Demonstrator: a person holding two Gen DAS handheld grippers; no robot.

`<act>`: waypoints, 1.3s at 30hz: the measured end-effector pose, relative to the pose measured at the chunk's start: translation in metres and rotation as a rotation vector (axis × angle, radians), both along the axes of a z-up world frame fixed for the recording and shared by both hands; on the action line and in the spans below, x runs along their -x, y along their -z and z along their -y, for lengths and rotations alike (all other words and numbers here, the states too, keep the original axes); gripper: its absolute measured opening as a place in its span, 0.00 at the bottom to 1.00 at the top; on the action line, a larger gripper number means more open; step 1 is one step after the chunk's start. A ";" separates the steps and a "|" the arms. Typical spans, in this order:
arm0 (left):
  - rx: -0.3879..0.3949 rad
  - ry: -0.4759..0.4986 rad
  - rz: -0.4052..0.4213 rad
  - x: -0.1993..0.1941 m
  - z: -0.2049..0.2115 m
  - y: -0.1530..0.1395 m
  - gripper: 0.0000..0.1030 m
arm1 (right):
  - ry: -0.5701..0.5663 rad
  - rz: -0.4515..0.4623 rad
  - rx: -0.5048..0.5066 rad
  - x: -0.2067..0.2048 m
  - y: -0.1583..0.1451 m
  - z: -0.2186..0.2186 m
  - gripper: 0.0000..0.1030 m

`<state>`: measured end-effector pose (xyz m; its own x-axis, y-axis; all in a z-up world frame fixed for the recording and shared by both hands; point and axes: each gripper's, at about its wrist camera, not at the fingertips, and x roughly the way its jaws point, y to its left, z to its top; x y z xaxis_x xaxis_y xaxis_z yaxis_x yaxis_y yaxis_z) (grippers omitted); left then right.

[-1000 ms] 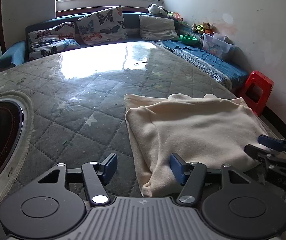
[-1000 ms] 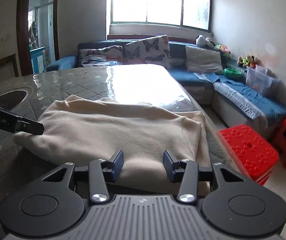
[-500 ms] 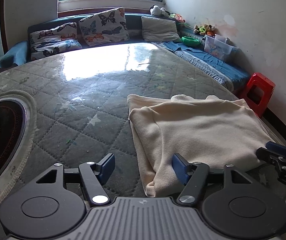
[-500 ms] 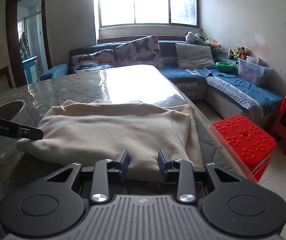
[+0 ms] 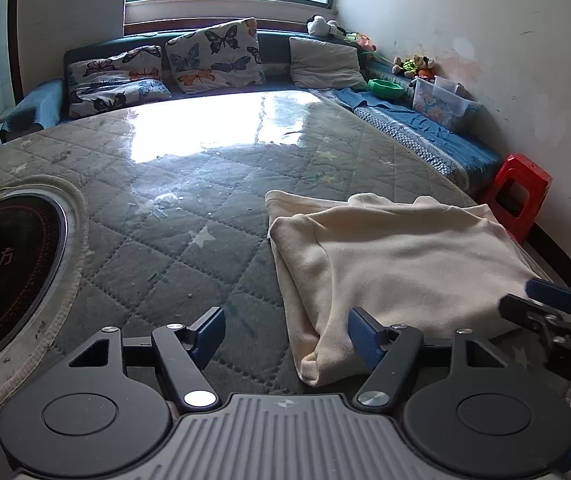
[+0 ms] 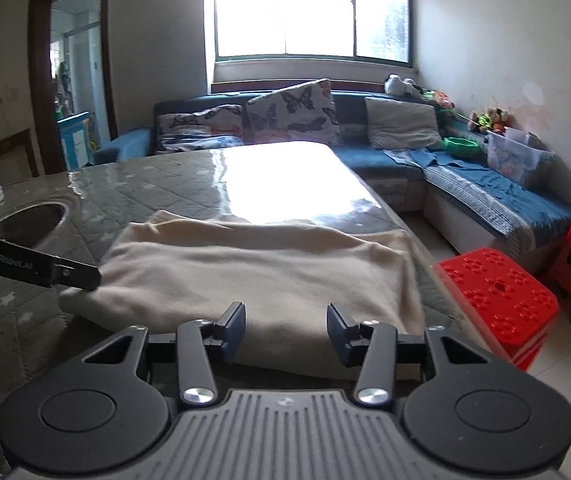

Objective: Fold clothes

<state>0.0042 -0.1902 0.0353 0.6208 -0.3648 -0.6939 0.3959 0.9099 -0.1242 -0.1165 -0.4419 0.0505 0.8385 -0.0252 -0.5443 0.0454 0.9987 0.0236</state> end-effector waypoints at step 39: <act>0.009 0.079 0.037 0.060 -0.019 -0.001 1.00 | 0.092 -0.018 -0.031 0.032 -0.001 -0.023 1.00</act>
<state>-0.0558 -0.1712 0.0365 0.6150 -0.4198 -0.6675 0.4707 0.8746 -0.1164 -0.1481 -0.4185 0.0514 0.8236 -0.0845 -0.5609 0.1376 0.9891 0.0530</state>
